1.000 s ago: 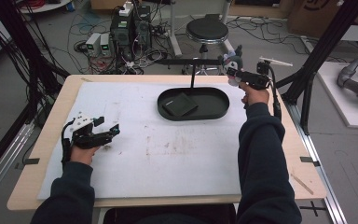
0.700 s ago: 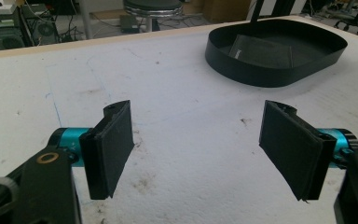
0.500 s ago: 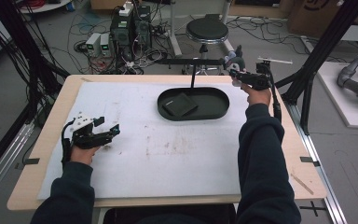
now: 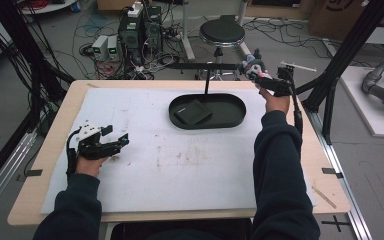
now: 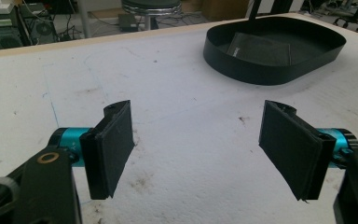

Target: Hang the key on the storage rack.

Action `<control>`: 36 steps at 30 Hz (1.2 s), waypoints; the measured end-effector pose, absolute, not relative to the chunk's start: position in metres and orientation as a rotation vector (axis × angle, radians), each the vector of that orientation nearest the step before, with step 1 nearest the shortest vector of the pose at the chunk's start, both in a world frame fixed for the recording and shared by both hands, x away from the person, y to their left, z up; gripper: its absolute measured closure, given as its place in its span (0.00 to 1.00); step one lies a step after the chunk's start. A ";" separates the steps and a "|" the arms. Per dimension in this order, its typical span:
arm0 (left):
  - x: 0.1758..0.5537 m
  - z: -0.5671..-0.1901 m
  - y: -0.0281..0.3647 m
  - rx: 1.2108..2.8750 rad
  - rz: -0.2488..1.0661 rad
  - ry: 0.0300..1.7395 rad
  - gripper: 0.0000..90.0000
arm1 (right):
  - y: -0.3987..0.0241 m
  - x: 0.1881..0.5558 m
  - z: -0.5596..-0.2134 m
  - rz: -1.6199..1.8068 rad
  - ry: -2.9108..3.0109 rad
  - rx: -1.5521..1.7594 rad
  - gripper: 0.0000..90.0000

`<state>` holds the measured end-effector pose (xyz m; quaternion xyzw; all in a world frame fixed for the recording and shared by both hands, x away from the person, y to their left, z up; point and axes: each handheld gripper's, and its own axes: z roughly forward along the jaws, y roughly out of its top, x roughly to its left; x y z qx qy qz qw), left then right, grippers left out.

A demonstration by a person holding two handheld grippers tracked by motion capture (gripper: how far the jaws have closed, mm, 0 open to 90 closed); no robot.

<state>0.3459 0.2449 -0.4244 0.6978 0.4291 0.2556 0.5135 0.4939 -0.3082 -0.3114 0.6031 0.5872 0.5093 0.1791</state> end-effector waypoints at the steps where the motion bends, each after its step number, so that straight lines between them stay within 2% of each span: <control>1: 0.346 -0.424 0.245 1.679 0.614 1.031 0.29 | -0.309 0.494 -0.312 1.438 1.665 1.705 0.26; 8: 0.346 -0.424 0.244 1.678 0.616 1.029 0.29 | -0.310 0.492 -0.314 1.259 1.634 1.733 0.24; 20: 0.345 -0.424 0.243 1.679 0.614 1.027 0.29 | -0.333 0.473 -0.339 1.314 1.660 1.711 0.28; 27: 0.345 -0.424 0.242 1.676 0.612 1.026 0.29 | -0.327 0.457 -0.330 1.091 1.841 1.497 0.26; 36: 0.345 -0.423 0.243 1.657 0.605 1.030 0.29 | -0.324 0.430 -0.319 1.157 1.916 1.326 0.26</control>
